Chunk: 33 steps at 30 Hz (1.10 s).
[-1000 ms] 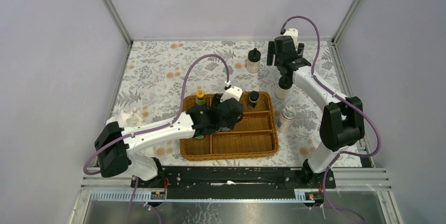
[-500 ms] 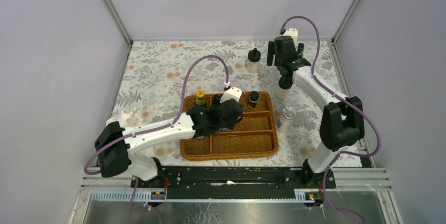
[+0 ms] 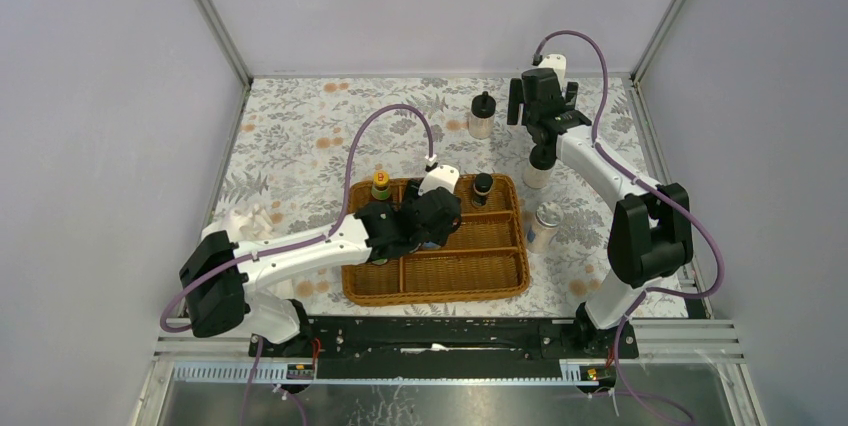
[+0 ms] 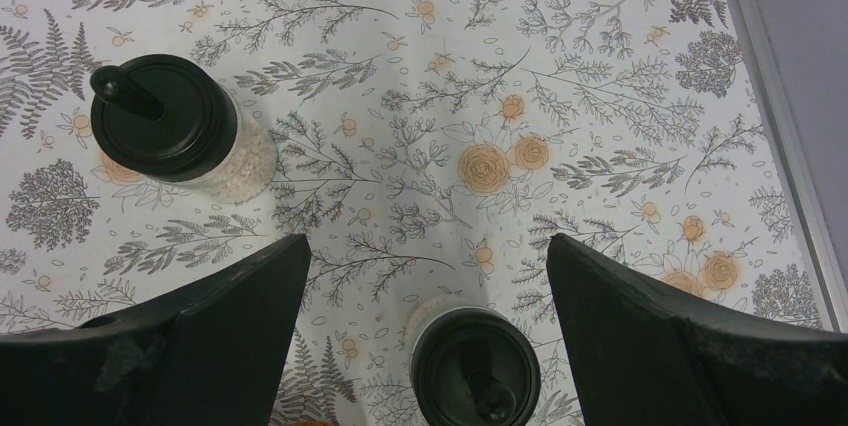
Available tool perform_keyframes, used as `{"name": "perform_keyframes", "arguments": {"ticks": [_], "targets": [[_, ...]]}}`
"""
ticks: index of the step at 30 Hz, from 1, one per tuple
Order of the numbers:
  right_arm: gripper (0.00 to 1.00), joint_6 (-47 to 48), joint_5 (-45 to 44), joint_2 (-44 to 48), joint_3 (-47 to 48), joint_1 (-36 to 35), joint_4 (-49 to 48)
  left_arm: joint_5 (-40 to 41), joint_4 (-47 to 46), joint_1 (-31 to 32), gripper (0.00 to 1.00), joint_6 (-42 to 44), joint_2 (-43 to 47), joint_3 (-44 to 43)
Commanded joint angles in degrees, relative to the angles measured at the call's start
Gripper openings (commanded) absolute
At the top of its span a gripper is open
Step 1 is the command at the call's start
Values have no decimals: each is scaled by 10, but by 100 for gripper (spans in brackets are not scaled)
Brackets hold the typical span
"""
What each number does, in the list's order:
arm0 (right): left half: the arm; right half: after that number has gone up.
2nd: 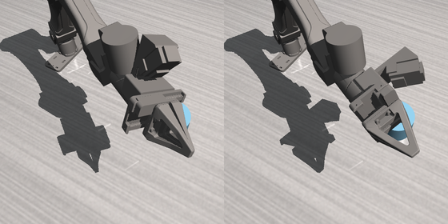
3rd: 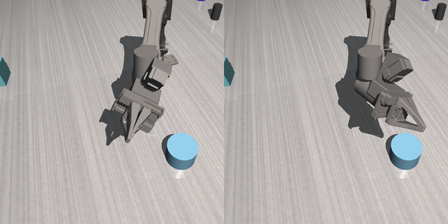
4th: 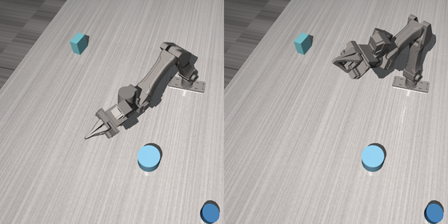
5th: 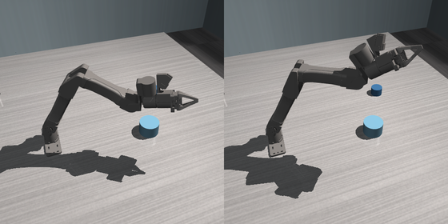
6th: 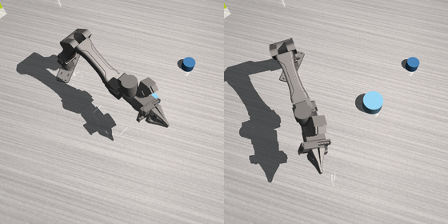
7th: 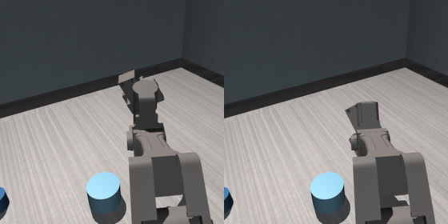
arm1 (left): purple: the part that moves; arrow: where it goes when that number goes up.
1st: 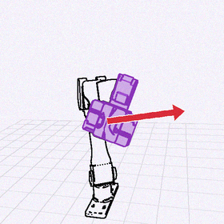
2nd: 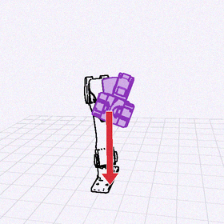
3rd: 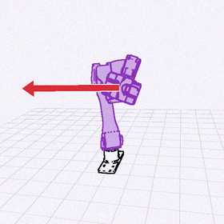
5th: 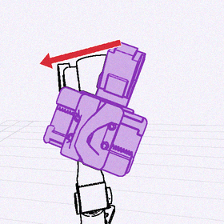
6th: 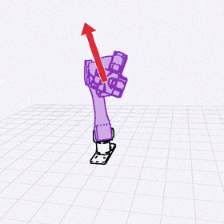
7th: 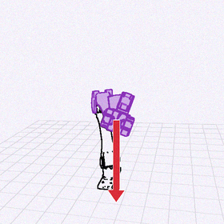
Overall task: Organize the condiment bottles
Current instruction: Place the bottle in the storage box.
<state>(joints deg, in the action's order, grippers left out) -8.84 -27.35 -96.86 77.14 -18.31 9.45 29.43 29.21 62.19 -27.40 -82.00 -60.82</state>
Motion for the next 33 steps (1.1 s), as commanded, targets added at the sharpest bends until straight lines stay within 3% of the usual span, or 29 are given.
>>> {"name": "perform_keyframes", "arguments": {"ticks": [1,6,13,21,33], "targets": [[96,3,-10,-7,6,4,-18,4,-43,-3,26,-12,1,6],[96,3,-10,-8,6,4,-18,6,-40,-3,37,-16,0,8],[96,3,-8,-7,5,4,-18,14,-34,-3,63,-19,-2,6],[96,3,-7,-9,6,4,-17,19,-31,-3,80,-19,-4,6],[96,4,-6,-10,9,4,-17,35,-32,-3,86,-13,-5,-4]]}}
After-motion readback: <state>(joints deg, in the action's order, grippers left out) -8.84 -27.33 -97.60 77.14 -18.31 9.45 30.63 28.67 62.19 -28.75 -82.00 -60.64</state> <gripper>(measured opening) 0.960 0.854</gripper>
